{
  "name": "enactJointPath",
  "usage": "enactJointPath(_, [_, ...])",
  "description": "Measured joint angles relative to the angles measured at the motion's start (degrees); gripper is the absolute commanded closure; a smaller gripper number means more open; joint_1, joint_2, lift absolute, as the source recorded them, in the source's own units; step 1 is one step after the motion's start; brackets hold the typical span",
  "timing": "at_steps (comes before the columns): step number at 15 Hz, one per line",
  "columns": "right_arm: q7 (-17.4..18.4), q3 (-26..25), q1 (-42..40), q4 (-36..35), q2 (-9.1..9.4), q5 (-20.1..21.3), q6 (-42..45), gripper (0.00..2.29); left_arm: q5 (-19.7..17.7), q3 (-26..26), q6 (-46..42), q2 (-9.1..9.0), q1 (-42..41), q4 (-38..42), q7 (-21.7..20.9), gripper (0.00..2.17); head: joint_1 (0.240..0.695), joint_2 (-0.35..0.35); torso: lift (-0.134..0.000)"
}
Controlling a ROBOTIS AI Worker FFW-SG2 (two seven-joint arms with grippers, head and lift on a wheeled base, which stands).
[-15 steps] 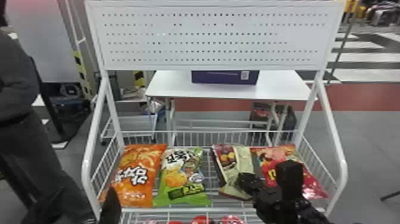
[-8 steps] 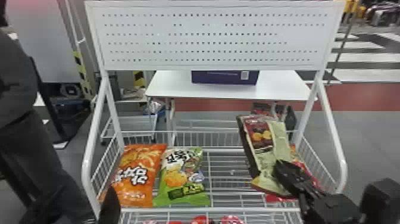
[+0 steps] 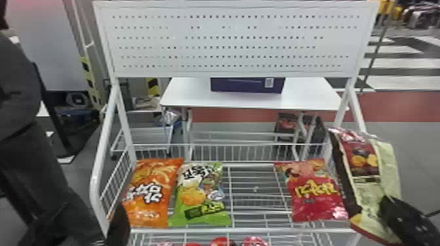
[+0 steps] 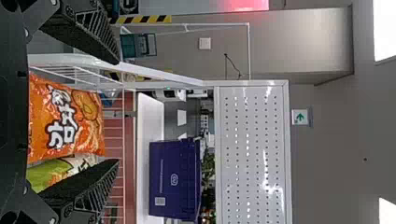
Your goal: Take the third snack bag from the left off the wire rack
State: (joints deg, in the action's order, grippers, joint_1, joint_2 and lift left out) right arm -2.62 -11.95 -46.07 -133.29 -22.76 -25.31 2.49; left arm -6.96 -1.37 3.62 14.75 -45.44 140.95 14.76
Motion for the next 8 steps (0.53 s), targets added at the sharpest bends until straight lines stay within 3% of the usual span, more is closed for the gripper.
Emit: enactJointPath(8, [0.2,-2.8,-2.6,0.6,0.87,-1.2,2.4,2.24,0.0,-0.1,-1.2,-0.26,-0.9,0.1,0.0,0.14,0.499,0.0,0.0])
